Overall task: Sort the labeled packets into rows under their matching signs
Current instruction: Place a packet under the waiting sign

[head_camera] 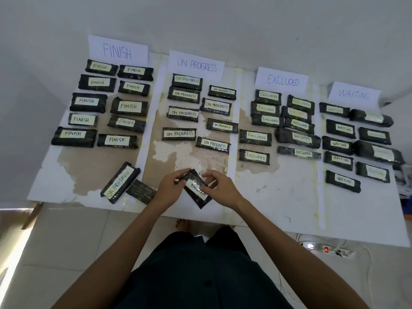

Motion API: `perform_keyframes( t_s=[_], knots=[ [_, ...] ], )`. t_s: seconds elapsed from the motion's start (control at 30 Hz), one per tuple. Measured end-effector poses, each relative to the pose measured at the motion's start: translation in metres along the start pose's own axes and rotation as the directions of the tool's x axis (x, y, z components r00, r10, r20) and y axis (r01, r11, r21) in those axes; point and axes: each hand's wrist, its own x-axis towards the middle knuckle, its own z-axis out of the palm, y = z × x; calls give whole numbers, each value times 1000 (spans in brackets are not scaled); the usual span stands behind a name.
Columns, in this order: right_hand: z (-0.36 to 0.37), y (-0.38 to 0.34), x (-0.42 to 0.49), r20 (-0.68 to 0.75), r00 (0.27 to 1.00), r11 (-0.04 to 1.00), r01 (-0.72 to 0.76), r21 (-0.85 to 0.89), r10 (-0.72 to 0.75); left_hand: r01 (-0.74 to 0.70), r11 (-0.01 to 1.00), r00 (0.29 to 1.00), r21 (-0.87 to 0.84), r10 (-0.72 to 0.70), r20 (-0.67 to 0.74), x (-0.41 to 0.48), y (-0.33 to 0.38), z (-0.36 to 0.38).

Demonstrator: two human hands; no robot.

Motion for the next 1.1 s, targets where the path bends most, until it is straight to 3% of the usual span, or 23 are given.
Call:
perform_keyframes(
  t_s=[0.17,0.33,0.4,0.47,0.53,0.6,0.67,0.77,0.9,1.1],
  knots=[
    [-1,-10,0,11,1000,993,5,115,-6,-54,998,998,10,54,44,5,17,4],
    [-16,-9,-7,-115,983,918,-90,387,145,59,998,984,-3,-58,167,7,26,17],
    [-23,0,-13,-176,978,958,-58,281,111,91,996,965,7,-90,245,5,26,24],
    [-35,12,-19,-190,980,997,55,-62,-66,58,996,953,65,-75,293,5,28,31],
    [-49,27,-24,-81,946,835,235,-498,-315,3,992,947,127,-43,319,7,33,39],
    [-63,36,-29,52,906,640,336,-691,-419,-50,983,935,179,-17,354,9,40,49],
    [-75,42,-36,89,899,610,362,-705,-430,-106,968,919,229,8,393,11,46,63],
    [-95,54,-49,43,927,670,301,-679,-374,-182,941,916,286,57,396,11,58,89],
    [-135,89,-69,-81,962,748,150,-647,-262,-311,892,907,327,177,381,8,80,136],
    [-212,156,-117,-279,957,843,-82,-532,-83,-534,745,809,400,312,499,5,108,218]
  ],
)
